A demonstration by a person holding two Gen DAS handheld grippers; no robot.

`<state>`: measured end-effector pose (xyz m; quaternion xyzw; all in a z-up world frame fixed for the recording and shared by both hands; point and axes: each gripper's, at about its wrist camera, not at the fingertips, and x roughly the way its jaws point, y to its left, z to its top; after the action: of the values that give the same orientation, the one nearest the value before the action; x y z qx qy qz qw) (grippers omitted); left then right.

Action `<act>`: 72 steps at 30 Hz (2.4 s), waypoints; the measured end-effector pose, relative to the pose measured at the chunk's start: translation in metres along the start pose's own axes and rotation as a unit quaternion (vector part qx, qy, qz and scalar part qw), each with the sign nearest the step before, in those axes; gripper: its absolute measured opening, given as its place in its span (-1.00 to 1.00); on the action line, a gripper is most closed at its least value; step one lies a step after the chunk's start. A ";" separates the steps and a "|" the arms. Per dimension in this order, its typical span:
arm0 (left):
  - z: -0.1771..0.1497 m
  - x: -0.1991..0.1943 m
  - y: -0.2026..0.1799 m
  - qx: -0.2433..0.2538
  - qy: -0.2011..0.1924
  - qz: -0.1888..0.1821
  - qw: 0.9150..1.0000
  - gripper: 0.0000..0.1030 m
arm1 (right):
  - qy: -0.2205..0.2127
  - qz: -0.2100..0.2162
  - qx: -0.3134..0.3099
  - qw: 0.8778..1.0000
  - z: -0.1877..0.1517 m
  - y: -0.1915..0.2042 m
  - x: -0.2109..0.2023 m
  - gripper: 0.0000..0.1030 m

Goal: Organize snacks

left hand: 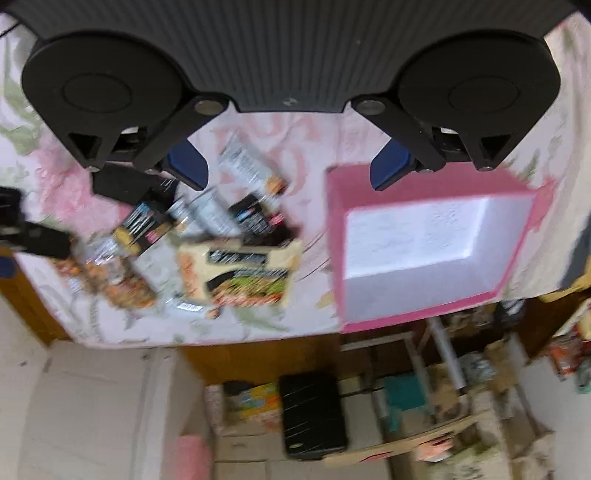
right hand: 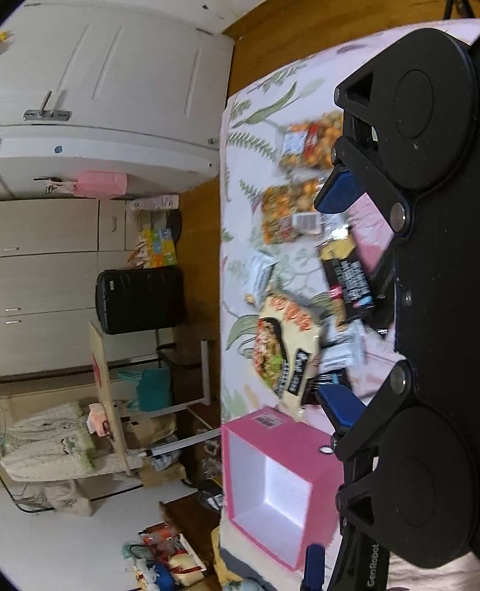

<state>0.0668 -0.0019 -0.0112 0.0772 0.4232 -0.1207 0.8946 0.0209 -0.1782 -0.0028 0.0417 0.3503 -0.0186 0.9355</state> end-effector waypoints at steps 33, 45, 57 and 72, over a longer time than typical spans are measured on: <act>0.120 0.263 0.018 -0.034 0.133 -0.104 0.985 0.62 | 0.107 0.183 0.179 0.961 0.003 -0.023 0.249 0.73; 0.108 0.248 0.009 -0.059 0.176 -0.157 0.970 0.42 | 0.120 0.169 0.099 0.973 0.009 -0.015 0.232 0.34; 0.083 0.175 0.011 -0.003 0.187 -0.168 0.968 0.42 | 0.145 0.164 0.041 0.975 0.006 0.016 0.162 0.42; 0.030 0.084 0.038 -0.004 0.218 -0.172 0.961 0.42 | 0.176 0.187 -0.047 0.965 -0.008 0.072 0.069 0.49</act>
<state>0.1509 0.0151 -0.0560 0.0245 0.6153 -0.2515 0.7467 0.0722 -0.1063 -0.0492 0.0647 0.4963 0.1806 0.8467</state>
